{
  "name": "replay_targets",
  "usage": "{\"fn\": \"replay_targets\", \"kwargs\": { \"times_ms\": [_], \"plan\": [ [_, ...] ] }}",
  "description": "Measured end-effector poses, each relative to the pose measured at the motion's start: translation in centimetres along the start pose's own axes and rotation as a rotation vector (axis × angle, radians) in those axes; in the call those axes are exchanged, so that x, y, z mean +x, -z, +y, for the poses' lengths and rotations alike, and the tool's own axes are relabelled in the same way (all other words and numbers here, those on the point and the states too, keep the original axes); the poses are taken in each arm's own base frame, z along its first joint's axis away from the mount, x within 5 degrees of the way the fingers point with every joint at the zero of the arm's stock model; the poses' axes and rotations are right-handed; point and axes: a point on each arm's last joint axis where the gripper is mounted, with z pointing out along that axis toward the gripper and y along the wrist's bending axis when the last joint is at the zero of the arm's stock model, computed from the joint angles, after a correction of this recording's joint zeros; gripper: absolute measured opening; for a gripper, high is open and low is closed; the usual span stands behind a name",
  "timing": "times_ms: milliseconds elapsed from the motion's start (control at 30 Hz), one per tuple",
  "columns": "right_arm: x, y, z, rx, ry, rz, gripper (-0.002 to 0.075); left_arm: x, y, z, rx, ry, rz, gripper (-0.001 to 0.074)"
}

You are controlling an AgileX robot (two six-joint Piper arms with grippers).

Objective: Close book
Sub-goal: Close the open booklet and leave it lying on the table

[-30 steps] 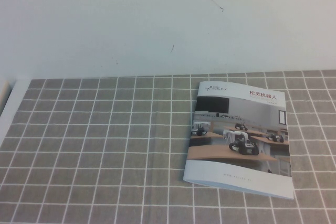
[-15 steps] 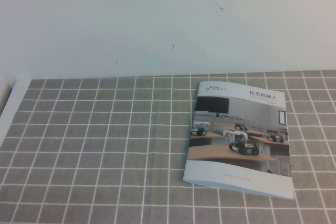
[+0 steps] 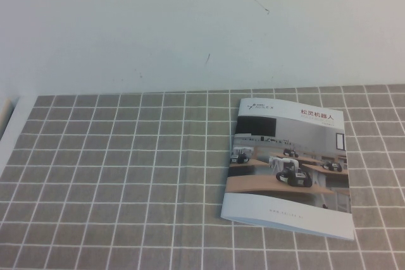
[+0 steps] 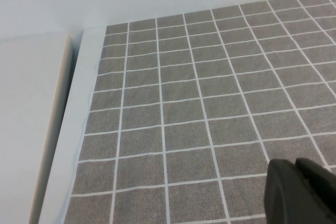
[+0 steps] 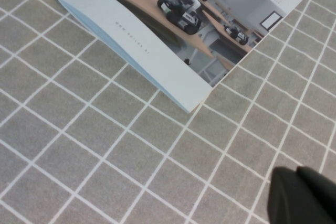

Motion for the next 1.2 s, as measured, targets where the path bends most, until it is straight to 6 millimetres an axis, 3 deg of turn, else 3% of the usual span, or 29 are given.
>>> {"fn": "replay_targets", "kwargs": {
  "times_ms": [433,533,633,833,1067,1200],
  "plan": [
    [0.3,0.2,-0.1,0.037,0.049,-0.013,-0.0003,0.0,0.0,0.0,0.001,0.002,0.000,-0.0004],
    [1.4,0.5,-0.2,0.164,0.035,-0.095,-0.0003,0.0,0.0,0.0,0.001,0.002,0.000,-0.0004],
    [3.3,-0.4,0.0,0.258,-0.027,-0.159,-0.0003,0.0,0.0,0.0,0.001,0.002,0.000,-0.0004],
    [7.7,-3.8,0.5,0.347,-0.096,-0.201,-0.0003,0.0,0.0,0.0,0.001,0.002,0.001,-0.0004],
    [7.8,-3.9,0.5,0.353,-0.108,-0.207,-0.0003,0.0,0.0,0.0,0.002,0.004,0.001,-0.0004],
    [7.9,-3.9,0.3,0.366,-0.200,-0.222,-0.0003,0.0,0.0,0.0,0.003,0.008,0.004,-0.0004]
  ]
}}
